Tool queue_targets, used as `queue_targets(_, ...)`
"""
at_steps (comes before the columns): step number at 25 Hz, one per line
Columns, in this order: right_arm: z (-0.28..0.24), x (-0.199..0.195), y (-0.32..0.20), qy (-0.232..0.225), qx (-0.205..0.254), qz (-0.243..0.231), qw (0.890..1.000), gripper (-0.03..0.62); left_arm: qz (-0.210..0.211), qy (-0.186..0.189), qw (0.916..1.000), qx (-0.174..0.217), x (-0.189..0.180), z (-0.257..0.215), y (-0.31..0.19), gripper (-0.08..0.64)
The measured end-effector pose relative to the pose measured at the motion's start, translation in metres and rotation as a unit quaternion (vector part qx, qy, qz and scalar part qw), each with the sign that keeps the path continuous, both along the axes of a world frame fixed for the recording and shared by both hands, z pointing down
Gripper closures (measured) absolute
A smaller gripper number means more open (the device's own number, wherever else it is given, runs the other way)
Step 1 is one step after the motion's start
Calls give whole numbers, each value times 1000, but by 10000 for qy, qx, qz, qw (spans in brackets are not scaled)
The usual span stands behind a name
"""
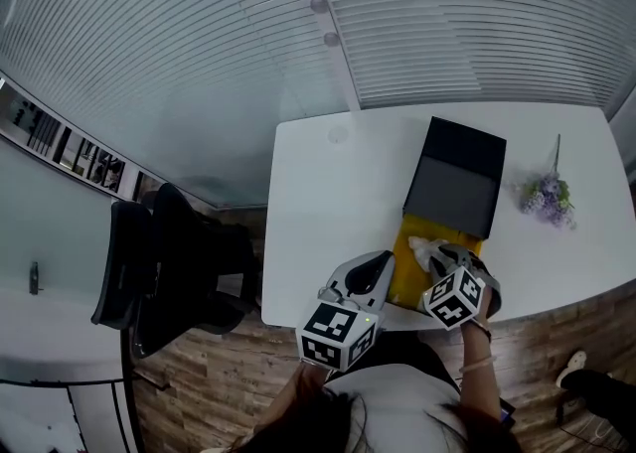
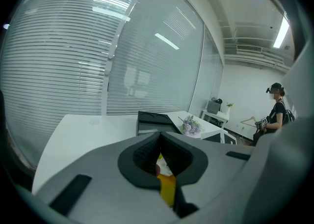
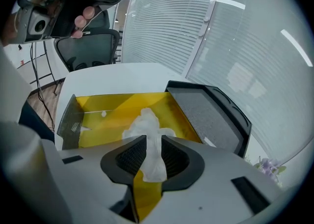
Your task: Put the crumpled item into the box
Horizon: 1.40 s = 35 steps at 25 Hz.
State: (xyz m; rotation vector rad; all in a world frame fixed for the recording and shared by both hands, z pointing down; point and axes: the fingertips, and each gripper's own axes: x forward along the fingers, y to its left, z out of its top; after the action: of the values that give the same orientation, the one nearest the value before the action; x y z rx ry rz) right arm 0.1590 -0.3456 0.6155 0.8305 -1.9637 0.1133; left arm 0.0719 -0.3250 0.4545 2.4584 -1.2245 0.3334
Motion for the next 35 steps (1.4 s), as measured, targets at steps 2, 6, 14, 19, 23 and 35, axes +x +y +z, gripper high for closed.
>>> queue_targets(2, -2, 0, 0, -55, 63, 47, 10000, 469, 22, 4, 10000, 18, 1, 0, 1, 541)
queue_targets(6, -12, 0, -2, -226, 274, 160, 9992, 469, 63, -11, 10000, 48, 1, -1, 4, 541)
queue_targets(14, -37, -2, 1, -595, 629, 424, 9953, 471, 177, 12, 9997, 142, 2, -9, 13, 541)
queue_targets(19, -56, -3, 5, -1018, 830, 632, 9893, 476, 233, 15, 9995, 229, 0, -14, 17, 541)
queue_targets(23, -71, -7, 9, -1379, 972, 834, 9821, 486, 287, 32, 9992, 287, -3, -17, 21, 541)
queue_targets(35, -107, -9, 33, -2126, 1268, 1383, 9589, 514, 445, 122, 9977, 503, -12, -31, 37, 541)
